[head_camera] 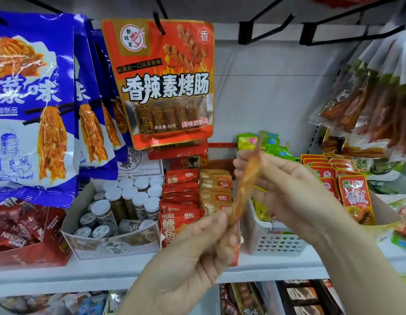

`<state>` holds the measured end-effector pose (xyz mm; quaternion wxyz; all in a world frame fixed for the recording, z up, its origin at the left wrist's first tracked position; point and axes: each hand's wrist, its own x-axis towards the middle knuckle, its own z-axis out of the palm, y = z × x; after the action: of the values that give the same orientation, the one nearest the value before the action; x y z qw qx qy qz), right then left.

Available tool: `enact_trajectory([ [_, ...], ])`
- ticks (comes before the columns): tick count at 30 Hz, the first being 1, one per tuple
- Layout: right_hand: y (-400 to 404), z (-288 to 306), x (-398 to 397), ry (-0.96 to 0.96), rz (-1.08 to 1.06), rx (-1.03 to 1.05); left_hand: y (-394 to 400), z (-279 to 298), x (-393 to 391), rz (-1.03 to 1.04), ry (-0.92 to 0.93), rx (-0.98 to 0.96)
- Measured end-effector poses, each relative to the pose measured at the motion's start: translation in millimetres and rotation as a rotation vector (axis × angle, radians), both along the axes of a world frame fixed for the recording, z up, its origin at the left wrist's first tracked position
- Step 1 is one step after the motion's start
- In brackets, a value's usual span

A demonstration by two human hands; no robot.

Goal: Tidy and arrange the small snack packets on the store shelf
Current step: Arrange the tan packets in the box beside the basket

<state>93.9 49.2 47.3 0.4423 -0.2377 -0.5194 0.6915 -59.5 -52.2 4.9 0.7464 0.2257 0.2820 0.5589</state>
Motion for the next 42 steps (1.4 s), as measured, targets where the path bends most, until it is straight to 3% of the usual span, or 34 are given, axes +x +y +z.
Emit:
enact_trajectory([
  [5,10.7,6.0,18.1,-0.120,0.021,-0.138,3.3,-4.8,-9.0,0.492,0.661,0.096],
  [8,5.0,1.0,15.7,-0.296,-0.029,0.095,1.8,-5.1,-9.2,0.551,0.853,0.229],
  [11,0.1,4.4,15.3,-0.298,-0.213,0.247,2.3,-6.0,-17.4,0.643,1.090,0.319],
  [15,4.3,14.5,28.2,-0.271,-0.444,0.388,-0.1,-7.7,-39.6,0.511,1.374,0.277],
  [20,4.2,3.7,19.2,-0.458,-0.468,0.489,3.8,-27.4,-28.9,0.284,1.725,0.360],
  [26,3.9,-5.4,8.5,-0.550,-0.547,0.633,11.1,-38.5,-23.1,0.454,1.712,0.466],
  [28,2.9,-7.6,4.3,-0.554,-0.533,0.672,11.2,-39.6,-24.3,0.398,1.711,0.453],
  [32,0.4,-18.6,-2.8,-0.636,-0.434,0.663,6.8,-42.1,-33.1,0.217,1.660,0.356],
  [37,-4.0,-37.7,-13.8,-0.835,-0.326,0.728,2.6,-42.2,-42.2,0.227,1.532,0.325],
  [42,-8.2,-47.8,-15.5,-1.078,0.016,0.711,2.2,-42.0,-47.0,0.254,1.466,0.323],
])
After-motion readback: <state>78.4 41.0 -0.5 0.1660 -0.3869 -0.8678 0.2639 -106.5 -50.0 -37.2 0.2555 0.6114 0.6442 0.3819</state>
